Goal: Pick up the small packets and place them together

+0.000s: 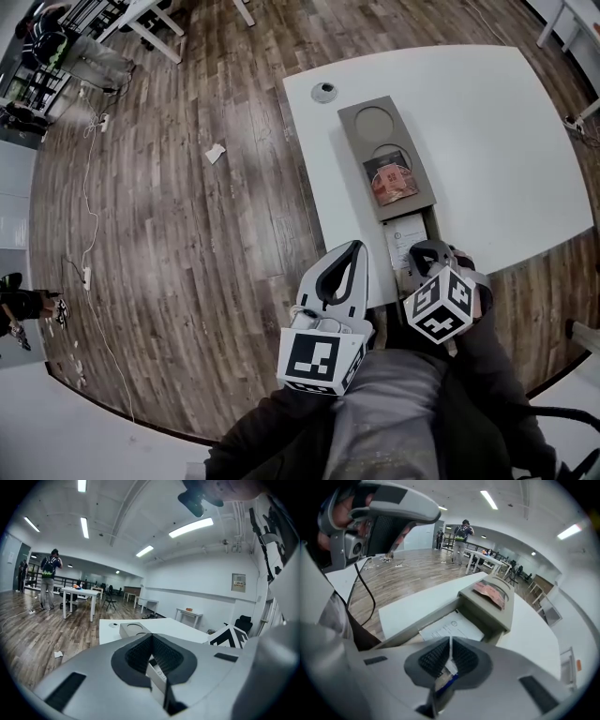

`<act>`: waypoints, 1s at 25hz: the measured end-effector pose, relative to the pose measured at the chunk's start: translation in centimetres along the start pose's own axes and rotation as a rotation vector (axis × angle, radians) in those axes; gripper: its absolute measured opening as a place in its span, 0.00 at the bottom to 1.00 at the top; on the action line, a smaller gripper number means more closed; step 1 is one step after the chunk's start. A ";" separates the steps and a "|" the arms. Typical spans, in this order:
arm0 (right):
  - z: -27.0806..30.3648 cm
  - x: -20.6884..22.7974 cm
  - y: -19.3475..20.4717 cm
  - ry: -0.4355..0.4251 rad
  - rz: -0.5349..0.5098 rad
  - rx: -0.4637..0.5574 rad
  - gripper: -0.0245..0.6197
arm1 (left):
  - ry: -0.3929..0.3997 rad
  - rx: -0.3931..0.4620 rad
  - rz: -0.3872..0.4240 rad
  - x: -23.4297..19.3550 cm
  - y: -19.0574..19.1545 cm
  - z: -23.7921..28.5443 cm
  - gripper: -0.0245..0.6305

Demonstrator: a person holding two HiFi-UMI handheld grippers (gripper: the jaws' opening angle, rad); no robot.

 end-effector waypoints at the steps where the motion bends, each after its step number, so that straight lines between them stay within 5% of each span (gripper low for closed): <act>1: -0.2 -0.3 -0.1 -0.016 0.011 0.016 0.08 | 0.003 0.002 0.000 0.1 -0.1 -0.2 0.04; 5: -0.5 -1.3 -1.0 -0.097 -0.049 0.032 0.39 | 0.002 0.015 -0.001 0.0 -0.7 -0.7 0.04; 8: -0.1 -1.2 -1.0 -0.138 -0.107 0.009 0.49 | -0.011 0.014 -0.008 -0.4 -0.8 -1.0 0.04; 12: 0.7 -1.2 -0.6 -0.176 -0.145 -0.035 0.50 | -0.023 0.007 -0.019 -0.8 -0.3 -0.6 0.04; 14: 0.9 -0.8 -0.6 -0.144 -0.171 -0.058 0.43 | -0.026 -0.002 -0.021 -0.9 0.0 -0.3 0.04; 17: 1.1 0.3 -0.6 -0.046 -0.213 -0.081 0.04 | -0.025 -0.008 -0.024 -0.9 0.1 -0.1 0.04; 25: 0.2 -0.1 -0.6 -0.106 -0.128 -0.034 0.04 | -0.014 -0.001 -0.013 -0.4 -0.3 -0.2 0.04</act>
Point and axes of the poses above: the fingertips, and each gripper's own axes: z forward along the fingers, x to its right, y out of its underside, the point moved 5 cm from there along -z, backward along the fingers, and after that the axes turned 3 degrees about -z, right-handed, at the moved point
